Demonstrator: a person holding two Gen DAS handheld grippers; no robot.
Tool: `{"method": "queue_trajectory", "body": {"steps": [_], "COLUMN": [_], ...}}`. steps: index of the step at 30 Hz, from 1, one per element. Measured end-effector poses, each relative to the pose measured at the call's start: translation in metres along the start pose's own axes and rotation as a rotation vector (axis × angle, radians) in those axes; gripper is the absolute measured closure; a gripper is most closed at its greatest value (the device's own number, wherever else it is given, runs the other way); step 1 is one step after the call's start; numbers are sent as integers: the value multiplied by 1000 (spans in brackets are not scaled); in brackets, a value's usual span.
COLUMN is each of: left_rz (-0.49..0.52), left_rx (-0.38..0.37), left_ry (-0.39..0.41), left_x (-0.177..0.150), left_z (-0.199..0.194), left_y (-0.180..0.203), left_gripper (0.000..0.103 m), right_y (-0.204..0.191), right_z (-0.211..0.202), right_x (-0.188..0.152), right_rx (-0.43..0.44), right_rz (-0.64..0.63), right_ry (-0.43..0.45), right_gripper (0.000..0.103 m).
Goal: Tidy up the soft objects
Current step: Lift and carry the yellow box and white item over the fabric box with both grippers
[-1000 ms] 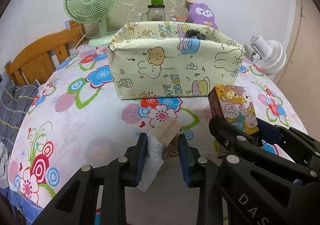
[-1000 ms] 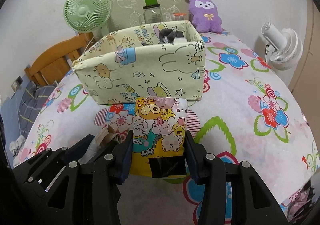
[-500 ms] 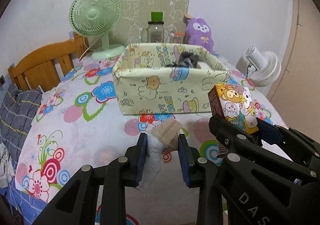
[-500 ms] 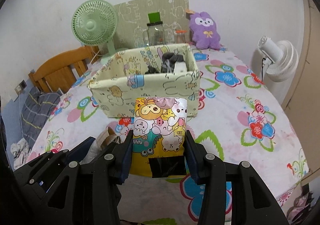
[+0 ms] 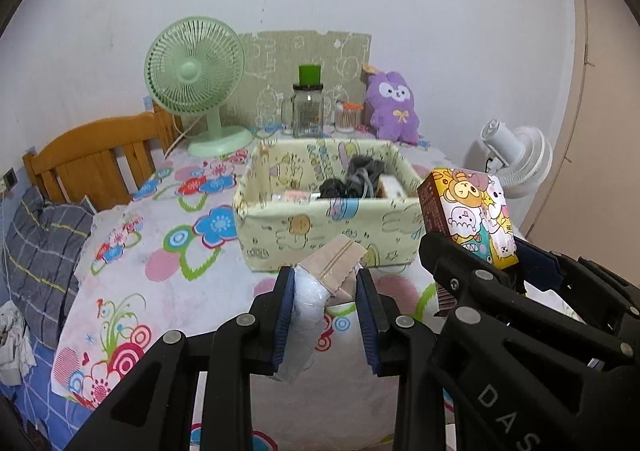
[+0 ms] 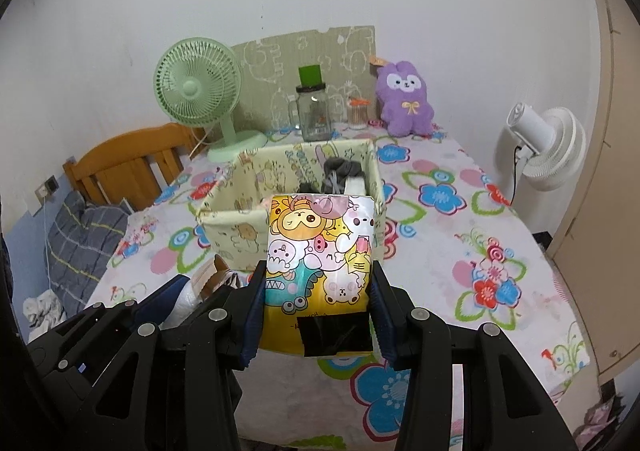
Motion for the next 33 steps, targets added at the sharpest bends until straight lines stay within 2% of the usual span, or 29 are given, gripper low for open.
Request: {"method": "queue_trajectory", "body": {"steps": [16,33], "left_rz": [16,15], "left_rx": [8,15], "left_ry": [72,74], "left_x": [25,53], "left_z": [-32,-16], "left_y": [6,4], "left_gripper": [73,73], "right_y": [-2,1], "right_z": [-37,-22], "right_x": [24,53], "right_rx": [6,3], "right_rz": [-9,-8], "right_ry": [81,90], "right_gripper": [53,53]}}
Point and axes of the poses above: each gripper's, at about its wrist camera, not at the fingertips, and z roughly the way its jaws point, y to its right, x to its top, the point moved 6 cm from there along z, roughly the way its jaws point, and after that the axes turned 13 degrees about -y, right-handed, at the moved point
